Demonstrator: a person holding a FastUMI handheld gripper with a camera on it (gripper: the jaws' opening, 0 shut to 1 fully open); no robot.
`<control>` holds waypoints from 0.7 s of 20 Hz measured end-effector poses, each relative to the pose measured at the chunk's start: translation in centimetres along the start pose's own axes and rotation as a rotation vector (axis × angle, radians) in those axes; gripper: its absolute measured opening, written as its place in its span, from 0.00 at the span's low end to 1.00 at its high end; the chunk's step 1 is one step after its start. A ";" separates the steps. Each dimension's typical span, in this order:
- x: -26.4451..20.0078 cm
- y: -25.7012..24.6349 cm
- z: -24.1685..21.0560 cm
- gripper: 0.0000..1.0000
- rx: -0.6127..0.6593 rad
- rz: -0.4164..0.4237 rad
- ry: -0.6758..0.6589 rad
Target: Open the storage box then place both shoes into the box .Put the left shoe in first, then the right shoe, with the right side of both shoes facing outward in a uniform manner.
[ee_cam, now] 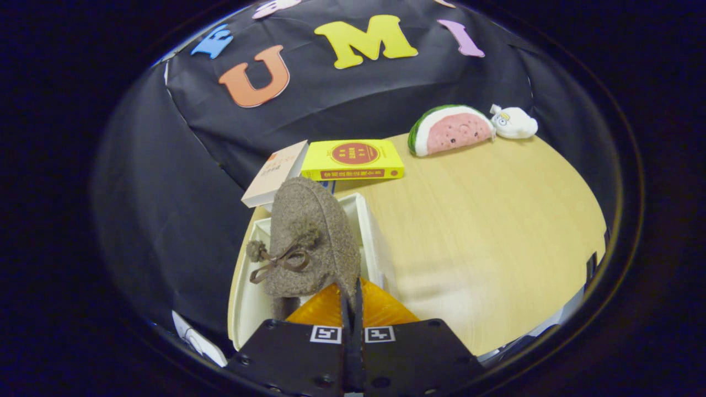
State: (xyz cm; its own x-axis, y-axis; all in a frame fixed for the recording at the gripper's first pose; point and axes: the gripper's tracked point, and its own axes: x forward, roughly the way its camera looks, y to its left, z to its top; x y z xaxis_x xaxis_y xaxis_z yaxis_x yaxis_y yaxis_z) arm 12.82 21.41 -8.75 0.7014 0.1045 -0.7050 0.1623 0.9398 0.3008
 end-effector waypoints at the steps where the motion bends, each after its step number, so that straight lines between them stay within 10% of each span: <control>1: -0.1 0.0 -0.1 0.02 -0.017 -0.010 -0.019; 14: -0.3 0.4 0.0 0.18 -0.038 -0.045 -0.217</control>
State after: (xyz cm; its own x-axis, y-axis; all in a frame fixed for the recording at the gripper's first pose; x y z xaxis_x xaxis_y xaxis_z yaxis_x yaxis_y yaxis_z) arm 12.64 21.79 -8.37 0.8277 -0.0070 -0.5612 0.1738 0.9539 0.2445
